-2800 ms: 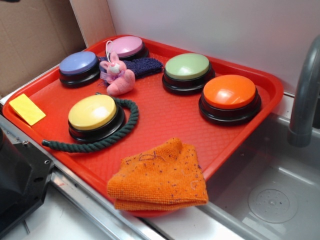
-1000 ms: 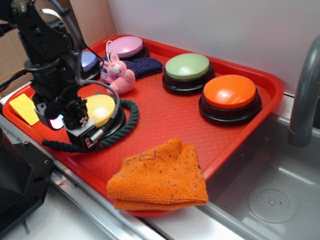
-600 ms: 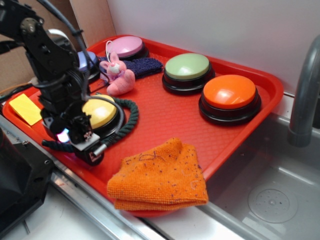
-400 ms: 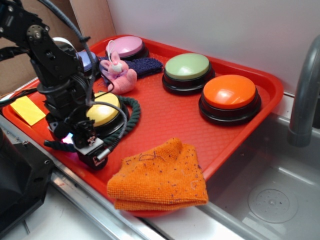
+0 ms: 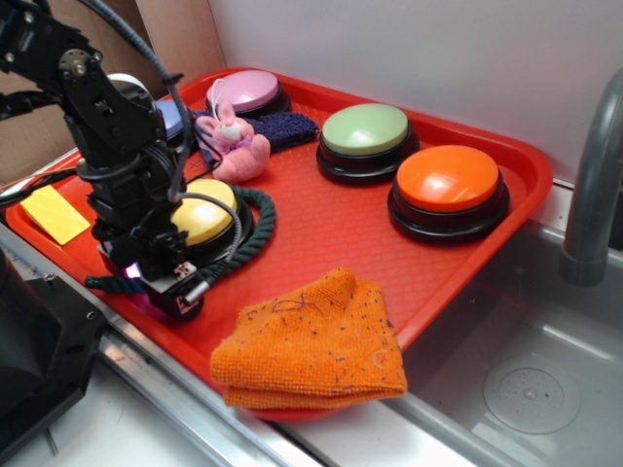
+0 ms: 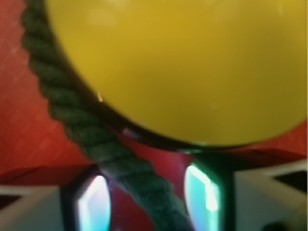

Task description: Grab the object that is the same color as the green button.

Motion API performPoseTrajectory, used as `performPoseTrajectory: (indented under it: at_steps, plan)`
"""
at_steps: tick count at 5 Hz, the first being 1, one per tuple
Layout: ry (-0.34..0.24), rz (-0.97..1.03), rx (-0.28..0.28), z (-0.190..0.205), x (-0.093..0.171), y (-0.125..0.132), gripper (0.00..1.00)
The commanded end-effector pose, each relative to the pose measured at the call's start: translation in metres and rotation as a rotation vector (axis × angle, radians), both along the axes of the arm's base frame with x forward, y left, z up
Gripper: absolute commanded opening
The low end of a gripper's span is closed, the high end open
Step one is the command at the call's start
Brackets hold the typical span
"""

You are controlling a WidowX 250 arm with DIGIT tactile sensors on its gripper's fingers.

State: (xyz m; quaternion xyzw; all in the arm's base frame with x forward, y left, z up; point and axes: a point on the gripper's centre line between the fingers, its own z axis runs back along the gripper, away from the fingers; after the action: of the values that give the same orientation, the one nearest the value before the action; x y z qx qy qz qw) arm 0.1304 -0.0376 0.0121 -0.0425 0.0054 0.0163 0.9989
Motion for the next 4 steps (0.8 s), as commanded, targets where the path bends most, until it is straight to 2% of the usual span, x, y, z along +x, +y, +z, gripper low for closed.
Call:
performPoseTrajectory:
  at_steps: [1,2,3,4]
  plan:
    - [-0.022,-0.004,0.052,0.014,0.009,-0.005,0.00]
    - [-0.039,0.004,0.080,0.030,0.020,-0.009,0.00]
    - [-0.081,-0.014,0.103,0.059,0.032,-0.017,0.00]
    - [-0.146,-0.055,0.112,0.106,0.050,-0.035,0.00]
